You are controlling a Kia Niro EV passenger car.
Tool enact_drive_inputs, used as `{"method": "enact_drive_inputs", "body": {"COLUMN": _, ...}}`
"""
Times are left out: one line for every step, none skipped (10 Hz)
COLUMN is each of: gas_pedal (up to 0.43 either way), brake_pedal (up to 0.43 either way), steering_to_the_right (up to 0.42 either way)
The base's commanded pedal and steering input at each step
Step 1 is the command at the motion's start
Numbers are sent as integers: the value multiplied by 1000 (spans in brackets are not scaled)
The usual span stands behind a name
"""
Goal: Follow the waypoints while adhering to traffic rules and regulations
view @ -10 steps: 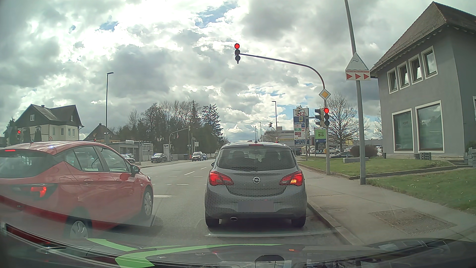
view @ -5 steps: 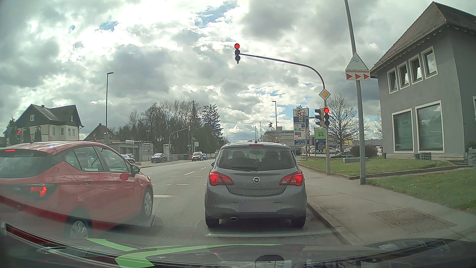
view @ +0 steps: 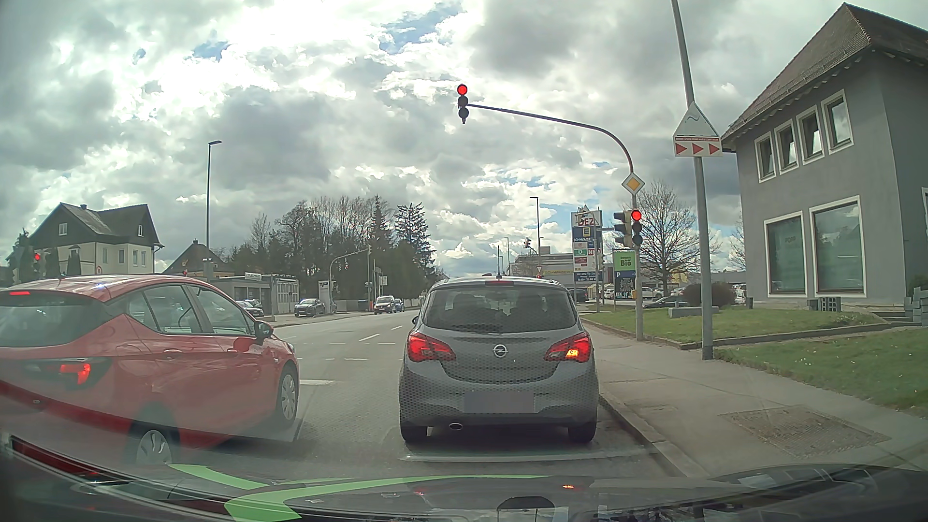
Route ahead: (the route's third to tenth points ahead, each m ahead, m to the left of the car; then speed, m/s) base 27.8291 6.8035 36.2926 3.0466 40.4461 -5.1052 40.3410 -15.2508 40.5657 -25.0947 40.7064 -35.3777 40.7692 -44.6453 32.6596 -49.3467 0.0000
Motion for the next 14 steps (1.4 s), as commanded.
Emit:
{"method": "enact_drive_inputs", "body": {"gas_pedal": 0, "brake_pedal": 317, "steering_to_the_right": -4}}
{"method": "enact_drive_inputs", "body": {"gas_pedal": 0, "brake_pedal": 317, "steering_to_the_right": -3}}
{"method": "enact_drive_inputs", "body": {"gas_pedal": 0, "brake_pedal": 317, "steering_to_the_right": -3}}
{"method": "enact_drive_inputs", "body": {"gas_pedal": 0, "brake_pedal": 317, "steering_to_the_right": -3}}
{"method": "enact_drive_inputs", "body": {"gas_pedal": 0, "brake_pedal": 317, "steering_to_the_right": -4}}
{"method": "enact_drive_inputs", "body": {"gas_pedal": 0, "brake_pedal": 317, "steering_to_the_right": -3}}
{"method": "enact_drive_inputs", "body": {"gas_pedal": 0, "brake_pedal": 317, "steering_to_the_right": -3}}
{"method": "enact_drive_inputs", "body": {"gas_pedal": 0, "brake_pedal": 317, "steering_to_the_right": -3}}
{"method": "enact_drive_inputs", "body": {"gas_pedal": 0, "brake_pedal": 317, "steering_to_the_right": -4}}
{"method": "enact_drive_inputs", "body": {"gas_pedal": 0, "brake_pedal": 317, "steering_to_the_right": -3}}
{"method": "enact_drive_inputs", "body": {"gas_pedal": 0, "brake_pedal": 317, "steering_to_the_right": -3}}
{"method": "enact_drive_inputs", "body": {"gas_pedal": 0, "brake_pedal": 323, "steering_to_the_right": -3}}
{"method": "enact_drive_inputs", "body": {"gas_pedal": 0, "brake_pedal": 317, "steering_to_the_right": -3}}
{"method": "enact_drive_inputs", "body": {"gas_pedal": 0, "brake_pedal": 317, "steering_to_the_right": -3}}
